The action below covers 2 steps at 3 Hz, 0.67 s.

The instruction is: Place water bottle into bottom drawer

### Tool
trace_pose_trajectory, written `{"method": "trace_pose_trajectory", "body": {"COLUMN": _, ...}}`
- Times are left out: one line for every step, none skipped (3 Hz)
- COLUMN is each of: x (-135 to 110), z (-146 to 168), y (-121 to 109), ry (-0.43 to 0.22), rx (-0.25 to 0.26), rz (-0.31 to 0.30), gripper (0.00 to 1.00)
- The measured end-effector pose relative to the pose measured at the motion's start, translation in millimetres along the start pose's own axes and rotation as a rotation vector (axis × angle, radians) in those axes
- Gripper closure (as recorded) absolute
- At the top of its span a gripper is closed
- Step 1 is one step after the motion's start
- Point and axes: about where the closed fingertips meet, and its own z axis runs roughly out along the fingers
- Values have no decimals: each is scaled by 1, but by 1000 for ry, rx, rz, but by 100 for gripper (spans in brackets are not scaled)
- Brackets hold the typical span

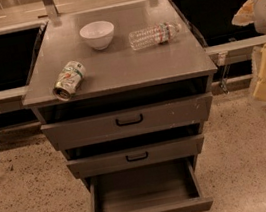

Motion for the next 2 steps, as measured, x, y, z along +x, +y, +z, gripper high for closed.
{"method": "trace_pose_trajectory", "body": {"x": 0, "z": 0, "y": 0, "ry": 0, "rx": 0, "rz": 0, "gripper": 0}}
{"method": "trace_pose_trajectory", "body": {"x": -8, "z": 20, "y": -23, "ry": 24, "rx": -29, "rz": -75, "gripper": 0}}
